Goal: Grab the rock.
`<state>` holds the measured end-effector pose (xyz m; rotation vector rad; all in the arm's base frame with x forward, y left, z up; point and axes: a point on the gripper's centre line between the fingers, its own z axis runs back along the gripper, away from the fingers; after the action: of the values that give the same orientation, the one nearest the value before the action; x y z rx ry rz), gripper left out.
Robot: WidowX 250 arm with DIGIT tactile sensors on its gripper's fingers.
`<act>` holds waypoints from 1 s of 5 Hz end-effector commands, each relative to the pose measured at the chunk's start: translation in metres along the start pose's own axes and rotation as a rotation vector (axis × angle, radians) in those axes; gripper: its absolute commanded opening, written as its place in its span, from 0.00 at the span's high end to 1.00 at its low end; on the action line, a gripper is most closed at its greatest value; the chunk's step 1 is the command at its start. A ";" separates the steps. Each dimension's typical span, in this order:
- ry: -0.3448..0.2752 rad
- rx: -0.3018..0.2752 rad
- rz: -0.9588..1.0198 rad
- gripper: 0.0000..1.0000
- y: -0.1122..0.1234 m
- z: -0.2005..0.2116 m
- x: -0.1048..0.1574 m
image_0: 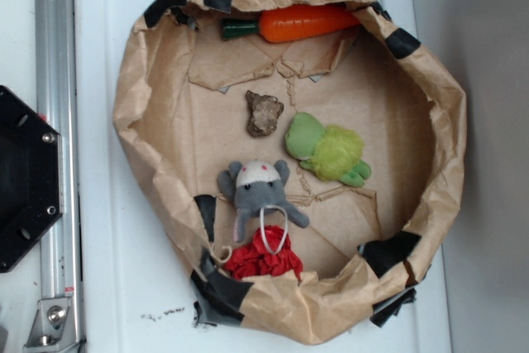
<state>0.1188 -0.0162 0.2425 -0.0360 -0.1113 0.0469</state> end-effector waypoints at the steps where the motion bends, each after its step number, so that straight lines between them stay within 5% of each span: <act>1: 0.000 0.000 0.000 0.00 0.000 0.000 0.000; 3: -0.077 -0.012 0.033 0.00 0.044 -0.007 0.060; 5: -0.162 -0.086 0.302 0.00 0.061 -0.077 0.094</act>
<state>0.2176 0.0354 0.1617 -0.1453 -0.2211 0.3269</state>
